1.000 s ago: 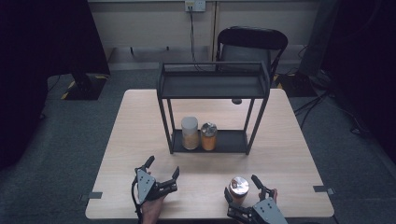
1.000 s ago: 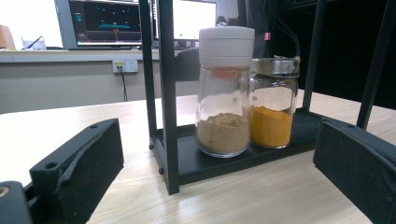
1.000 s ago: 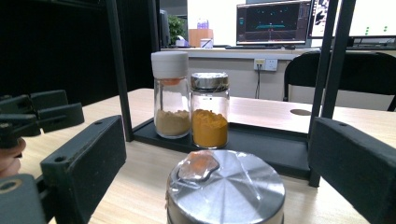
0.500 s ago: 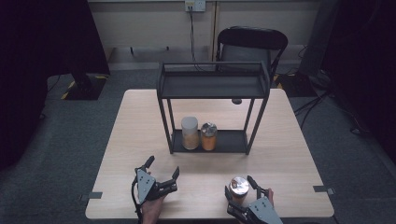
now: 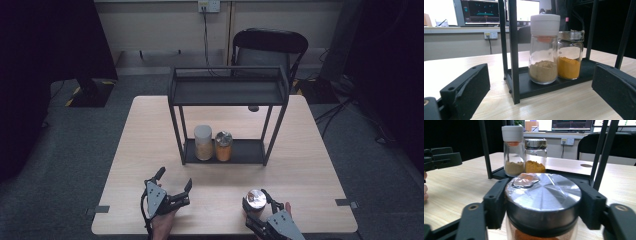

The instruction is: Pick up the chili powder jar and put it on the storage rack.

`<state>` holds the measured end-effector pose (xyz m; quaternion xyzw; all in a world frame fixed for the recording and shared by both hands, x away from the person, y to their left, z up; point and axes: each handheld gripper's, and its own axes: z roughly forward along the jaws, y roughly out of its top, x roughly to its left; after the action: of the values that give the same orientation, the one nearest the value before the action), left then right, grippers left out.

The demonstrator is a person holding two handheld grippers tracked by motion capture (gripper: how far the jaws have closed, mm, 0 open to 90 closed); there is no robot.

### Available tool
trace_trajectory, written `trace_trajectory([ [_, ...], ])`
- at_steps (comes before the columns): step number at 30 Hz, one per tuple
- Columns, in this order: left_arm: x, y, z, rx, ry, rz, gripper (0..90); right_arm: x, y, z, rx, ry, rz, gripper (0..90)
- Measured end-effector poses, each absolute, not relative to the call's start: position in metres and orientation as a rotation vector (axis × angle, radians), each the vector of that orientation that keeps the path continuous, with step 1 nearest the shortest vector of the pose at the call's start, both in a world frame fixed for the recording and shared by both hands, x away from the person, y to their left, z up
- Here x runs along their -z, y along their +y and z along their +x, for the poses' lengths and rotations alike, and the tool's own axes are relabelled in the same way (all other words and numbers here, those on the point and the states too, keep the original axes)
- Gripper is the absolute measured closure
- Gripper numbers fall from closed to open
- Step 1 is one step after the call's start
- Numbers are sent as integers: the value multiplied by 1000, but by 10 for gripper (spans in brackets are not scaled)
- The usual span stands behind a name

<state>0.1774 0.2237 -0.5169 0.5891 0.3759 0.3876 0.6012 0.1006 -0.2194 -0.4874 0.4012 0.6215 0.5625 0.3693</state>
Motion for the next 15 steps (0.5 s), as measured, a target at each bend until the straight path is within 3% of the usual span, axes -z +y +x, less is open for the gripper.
trace_trajectory([
  [15, 517, 224, 177, -898, 871, 1365, 11, 486, -216, 100, -1418, 1601, 1005, 351],
])
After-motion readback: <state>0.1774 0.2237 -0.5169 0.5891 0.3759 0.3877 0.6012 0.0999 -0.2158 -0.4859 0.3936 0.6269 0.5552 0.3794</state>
